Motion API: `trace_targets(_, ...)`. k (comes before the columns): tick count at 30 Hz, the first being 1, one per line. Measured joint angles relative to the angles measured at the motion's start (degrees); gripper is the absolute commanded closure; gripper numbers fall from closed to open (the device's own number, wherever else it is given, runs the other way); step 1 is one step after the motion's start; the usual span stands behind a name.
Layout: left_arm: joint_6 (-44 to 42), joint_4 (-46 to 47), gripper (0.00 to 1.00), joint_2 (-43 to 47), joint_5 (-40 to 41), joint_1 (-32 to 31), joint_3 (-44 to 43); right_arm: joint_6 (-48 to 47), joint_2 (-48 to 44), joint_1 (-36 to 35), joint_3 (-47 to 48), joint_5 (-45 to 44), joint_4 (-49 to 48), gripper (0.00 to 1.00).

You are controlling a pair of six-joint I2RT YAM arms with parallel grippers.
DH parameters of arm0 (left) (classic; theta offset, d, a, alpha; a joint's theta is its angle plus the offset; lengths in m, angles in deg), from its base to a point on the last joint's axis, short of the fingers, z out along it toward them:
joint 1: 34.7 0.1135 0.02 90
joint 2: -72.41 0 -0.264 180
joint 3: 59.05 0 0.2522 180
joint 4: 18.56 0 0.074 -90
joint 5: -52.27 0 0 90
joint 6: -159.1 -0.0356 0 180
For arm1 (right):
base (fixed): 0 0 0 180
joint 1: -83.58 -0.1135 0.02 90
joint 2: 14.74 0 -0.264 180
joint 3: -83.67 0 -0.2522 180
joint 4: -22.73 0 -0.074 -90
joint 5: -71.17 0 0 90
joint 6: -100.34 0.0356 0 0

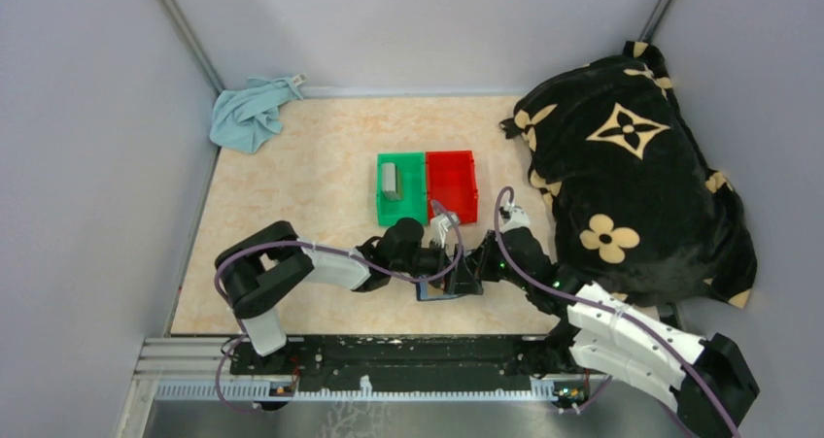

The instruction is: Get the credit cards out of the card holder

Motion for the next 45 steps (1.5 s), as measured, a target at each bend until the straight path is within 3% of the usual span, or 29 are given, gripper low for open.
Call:
trace_targets(11, -1.0, -3.3, 0.01, 0.1, 0.9, 0.4, 1.7, -0.8, 11.9, 0.1, -0.1, 2.4, -5.9, 1.0)
trace_targets(18, -2.3, -6.7, 0.0, 5.1, 3.7, 0.7, 3.5, -0.7, 12.5, 1.4, -2.8, 4.5, -9.4, 1.0)
trace_targets(28, -4.7, -11.2, 0.01, 18.9, 9.1, 0.6, 5.2, -0.3, 15.0, 2.2, -5.3, 5.2, -11.6, 1.0)
trace_targets(37, -3.4, -19.7, 0.03, 20.2, 16.6, 0.6, 10.2, -0.3, 15.2, 2.2, -5.4, 5.7, -12.7, 1.0)
trace_targets(45, -2.3, -20.9, 0.03, 20.2, 18.2, 0.6, 12.6, -0.3, 15.4, 2.2, -5.4, 5.9, -12.7, 1.0)
